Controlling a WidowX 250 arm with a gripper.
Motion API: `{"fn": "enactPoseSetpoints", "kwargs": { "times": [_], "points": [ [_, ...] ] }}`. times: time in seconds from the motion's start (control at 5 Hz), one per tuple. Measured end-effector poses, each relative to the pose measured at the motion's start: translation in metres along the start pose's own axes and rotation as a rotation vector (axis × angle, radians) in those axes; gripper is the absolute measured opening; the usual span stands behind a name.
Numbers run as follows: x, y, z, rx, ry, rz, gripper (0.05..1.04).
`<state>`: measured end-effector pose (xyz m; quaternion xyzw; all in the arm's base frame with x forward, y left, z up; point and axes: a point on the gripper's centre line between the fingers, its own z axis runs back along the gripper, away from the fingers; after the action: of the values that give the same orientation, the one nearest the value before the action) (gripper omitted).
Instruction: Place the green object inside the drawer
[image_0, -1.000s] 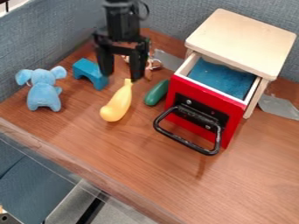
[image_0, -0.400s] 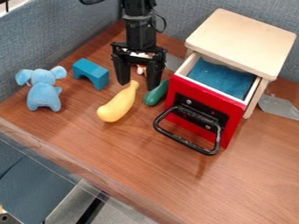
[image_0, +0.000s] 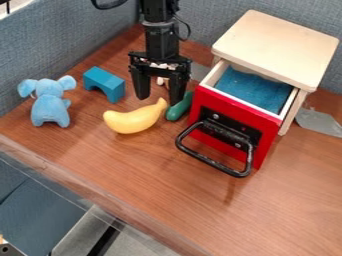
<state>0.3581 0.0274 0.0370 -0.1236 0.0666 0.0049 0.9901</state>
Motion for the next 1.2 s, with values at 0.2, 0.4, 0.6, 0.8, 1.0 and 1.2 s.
{"fn": "enactPoseSetpoints", "kwargs": {
  "times": [0.2,0.4,0.6,0.8,1.0,1.2],
  "points": [
    [0.008,-0.003,-0.008,-0.011,0.012,0.005,1.001],
    [0.014,-0.003,-0.011,-0.013,0.009,0.013,1.001],
    [0.020,-0.002,-0.014,-0.017,0.007,0.023,1.001],
    [0.025,-0.001,-0.015,-0.015,-0.003,0.054,0.943],
    [0.027,0.002,-0.019,-0.002,-0.029,0.112,0.666],
    [0.026,0.003,-0.023,0.018,-0.041,0.129,0.464]
  ]
}}
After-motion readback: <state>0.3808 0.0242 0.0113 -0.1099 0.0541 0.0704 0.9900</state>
